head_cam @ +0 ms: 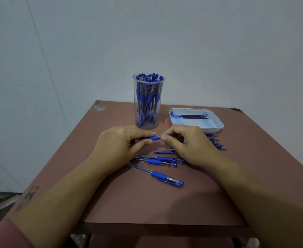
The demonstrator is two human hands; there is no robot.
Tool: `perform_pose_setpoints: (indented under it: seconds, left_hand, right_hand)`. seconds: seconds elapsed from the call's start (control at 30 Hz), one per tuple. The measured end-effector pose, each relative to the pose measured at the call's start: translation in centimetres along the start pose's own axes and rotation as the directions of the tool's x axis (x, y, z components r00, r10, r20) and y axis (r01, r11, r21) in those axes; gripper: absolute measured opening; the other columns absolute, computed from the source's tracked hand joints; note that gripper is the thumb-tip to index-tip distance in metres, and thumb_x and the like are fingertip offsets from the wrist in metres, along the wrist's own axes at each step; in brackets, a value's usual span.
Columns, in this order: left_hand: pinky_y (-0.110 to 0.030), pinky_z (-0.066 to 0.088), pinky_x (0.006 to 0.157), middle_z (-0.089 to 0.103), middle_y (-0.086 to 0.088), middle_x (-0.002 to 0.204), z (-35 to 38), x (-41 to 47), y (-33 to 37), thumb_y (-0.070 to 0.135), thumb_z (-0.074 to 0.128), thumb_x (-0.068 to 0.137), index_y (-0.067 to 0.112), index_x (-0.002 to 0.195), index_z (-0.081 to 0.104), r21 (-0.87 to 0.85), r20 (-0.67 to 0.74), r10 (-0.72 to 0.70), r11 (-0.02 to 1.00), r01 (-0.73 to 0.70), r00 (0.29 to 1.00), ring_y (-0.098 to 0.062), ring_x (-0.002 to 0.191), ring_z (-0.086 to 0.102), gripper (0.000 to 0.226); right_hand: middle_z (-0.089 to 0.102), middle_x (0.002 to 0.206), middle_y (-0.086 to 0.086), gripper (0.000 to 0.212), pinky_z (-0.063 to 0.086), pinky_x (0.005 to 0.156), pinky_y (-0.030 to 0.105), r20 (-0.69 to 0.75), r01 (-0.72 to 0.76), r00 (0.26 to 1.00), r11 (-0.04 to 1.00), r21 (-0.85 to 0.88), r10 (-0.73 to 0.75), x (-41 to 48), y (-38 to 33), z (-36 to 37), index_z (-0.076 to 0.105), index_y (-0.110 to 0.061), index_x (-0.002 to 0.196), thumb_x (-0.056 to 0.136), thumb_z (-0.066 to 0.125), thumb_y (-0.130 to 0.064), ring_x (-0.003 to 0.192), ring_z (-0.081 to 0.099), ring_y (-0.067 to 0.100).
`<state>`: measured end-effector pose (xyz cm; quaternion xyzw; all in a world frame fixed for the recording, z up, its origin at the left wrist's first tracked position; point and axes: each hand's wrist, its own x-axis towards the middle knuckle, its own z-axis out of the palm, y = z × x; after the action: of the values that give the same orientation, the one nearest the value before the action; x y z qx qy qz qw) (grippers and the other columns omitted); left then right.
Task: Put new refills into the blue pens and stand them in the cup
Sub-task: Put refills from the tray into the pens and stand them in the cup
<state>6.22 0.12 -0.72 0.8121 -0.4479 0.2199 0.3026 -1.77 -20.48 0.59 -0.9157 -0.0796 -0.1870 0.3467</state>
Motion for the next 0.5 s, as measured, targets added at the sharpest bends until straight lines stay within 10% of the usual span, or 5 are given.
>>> perform_pose_setpoints:
  seconds: [0.5]
  left_hand:
    - [-0.008,0.037,0.063,0.072,0.019,0.097,0.22,-0.04,-0.41,0.051,0.060,0.089,0.041,0.112,0.070,0.008,-0.018,-0.028,1.000,0.028,0.999,0.006,0.077,0.056,0.027]
  right_hand:
    - [0.069,0.086,-0.004,0.035,0.054,0.072,0.023,0.011,-0.133,0.991,0.982,0.133,0.132,0.06,0.11,0.21,0.070,-0.029,0.104,0.084,0.058,-0.055,0.078,0.063,0.007]
